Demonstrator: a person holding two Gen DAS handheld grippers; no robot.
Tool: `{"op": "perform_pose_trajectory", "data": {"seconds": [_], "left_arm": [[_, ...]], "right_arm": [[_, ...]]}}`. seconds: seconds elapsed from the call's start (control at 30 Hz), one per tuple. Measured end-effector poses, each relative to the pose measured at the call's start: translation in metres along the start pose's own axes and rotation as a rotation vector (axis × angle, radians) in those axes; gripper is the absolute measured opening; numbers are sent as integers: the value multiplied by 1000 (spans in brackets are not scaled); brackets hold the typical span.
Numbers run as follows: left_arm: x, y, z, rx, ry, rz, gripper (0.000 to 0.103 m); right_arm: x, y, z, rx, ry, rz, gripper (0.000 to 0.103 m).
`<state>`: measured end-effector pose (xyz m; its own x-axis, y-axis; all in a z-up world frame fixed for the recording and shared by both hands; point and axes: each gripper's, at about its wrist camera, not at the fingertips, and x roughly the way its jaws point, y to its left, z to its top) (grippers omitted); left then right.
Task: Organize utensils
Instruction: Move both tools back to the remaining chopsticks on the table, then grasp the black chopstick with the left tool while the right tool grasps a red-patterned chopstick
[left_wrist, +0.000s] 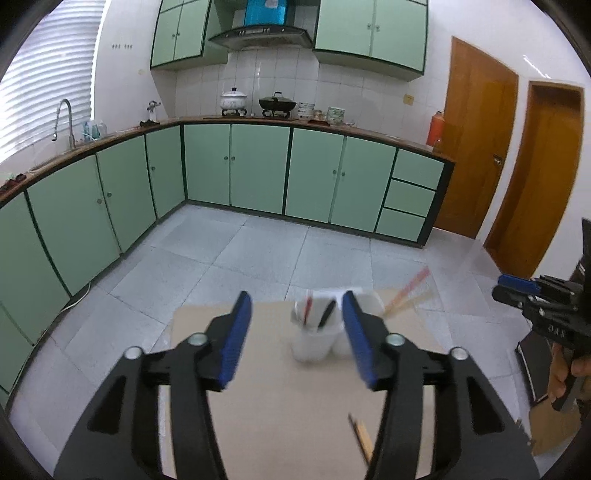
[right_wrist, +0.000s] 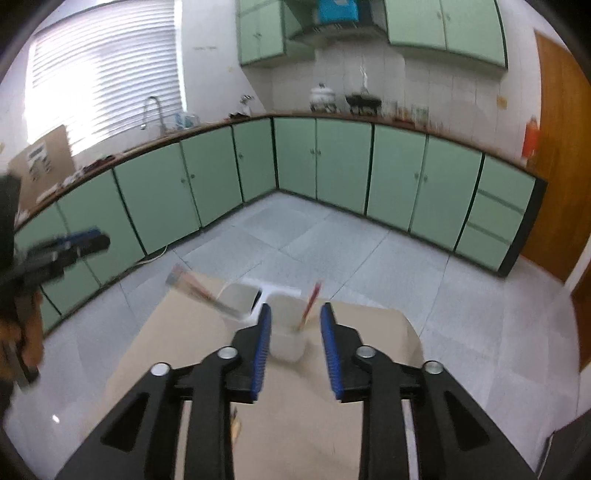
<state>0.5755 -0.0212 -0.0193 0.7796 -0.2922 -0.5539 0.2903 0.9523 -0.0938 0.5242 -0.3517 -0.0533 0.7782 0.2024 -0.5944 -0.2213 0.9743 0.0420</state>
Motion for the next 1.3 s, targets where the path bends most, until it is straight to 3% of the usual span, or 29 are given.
{"op": "perform_pose_trajectory", "data": {"seconds": [0.13,0.27,0.43,0.5,0.63,0.87,1.13,1.2,1.23,1.3], "left_arm": [[-34,2,-78,5,-9,27,59],[-50,-3,-174,-32,33,20,59],[-50,-20,-271,-45,123,30,59],[-47,-29,-299,-49,158,15,59],[-44,-40,-323,-35,177,5,59],[-29,-58,-341,10,214,-37,59],[-4,-96,-347,81,251,-76,58],[1,-99,-346,84,251,-75,58],[3,-101,-346,86,250,-76,58],[6,-105,-345,87,248,-79,59]], "right_arm": [[-21,29,-104,-11,8,-7,31],[-21,64,-226,48,81,17,31],[-15,130,-311,-69,172,66,31],[-12,147,-322,-117,180,62,31],[-7,153,-322,-132,160,48,31],[-3,117,-320,-44,171,27,30],[-1,113,-319,-70,161,51,30],[0,108,-318,-60,161,45,22],[0,102,-317,-43,162,40,10],[1,90,-317,-7,155,19,6]]}}
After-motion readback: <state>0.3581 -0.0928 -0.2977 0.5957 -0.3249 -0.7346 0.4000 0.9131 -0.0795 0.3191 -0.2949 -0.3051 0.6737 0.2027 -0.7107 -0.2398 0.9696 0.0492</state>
